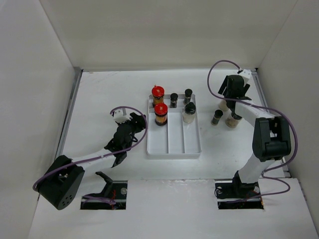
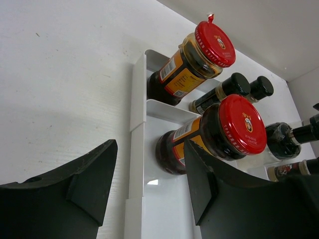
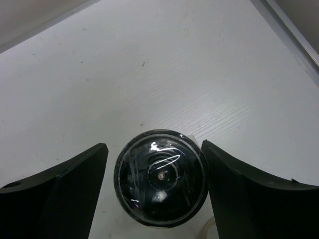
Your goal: Organize the condiment bottles
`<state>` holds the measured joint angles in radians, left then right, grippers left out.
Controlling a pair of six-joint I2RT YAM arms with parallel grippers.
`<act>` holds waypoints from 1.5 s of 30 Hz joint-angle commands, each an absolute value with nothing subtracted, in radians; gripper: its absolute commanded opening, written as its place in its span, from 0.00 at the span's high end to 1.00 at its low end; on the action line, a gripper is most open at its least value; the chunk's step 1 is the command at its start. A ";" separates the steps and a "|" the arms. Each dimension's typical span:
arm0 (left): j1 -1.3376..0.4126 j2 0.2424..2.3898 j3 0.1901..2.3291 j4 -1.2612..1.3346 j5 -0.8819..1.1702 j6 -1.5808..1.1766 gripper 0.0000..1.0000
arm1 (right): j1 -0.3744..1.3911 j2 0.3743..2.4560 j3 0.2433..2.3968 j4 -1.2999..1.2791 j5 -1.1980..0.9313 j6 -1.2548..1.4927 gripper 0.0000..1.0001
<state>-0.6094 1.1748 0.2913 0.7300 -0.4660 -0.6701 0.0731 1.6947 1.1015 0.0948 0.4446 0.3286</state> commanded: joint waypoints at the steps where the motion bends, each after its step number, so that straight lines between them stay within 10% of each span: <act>1: -0.607 1.175 0.302 0.788 -0.460 -0.681 0.46 | 0.076 1.707 1.164 0.106 0.445 0.321 0.23; 11: -0.601 1.180 0.302 0.788 -0.460 -0.681 0.46 | 0.116 1.568 1.151 0.181 0.474 0.334 0.46; 25: -0.591 1.155 0.293 0.788 -0.463 -0.681 0.46 | 0.470 1.286 1.163 0.212 0.462 0.264 0.48; 45: -0.590 1.118 0.284 0.782 -0.471 -0.675 0.46 | 0.720 1.503 1.121 0.334 0.383 0.304 0.49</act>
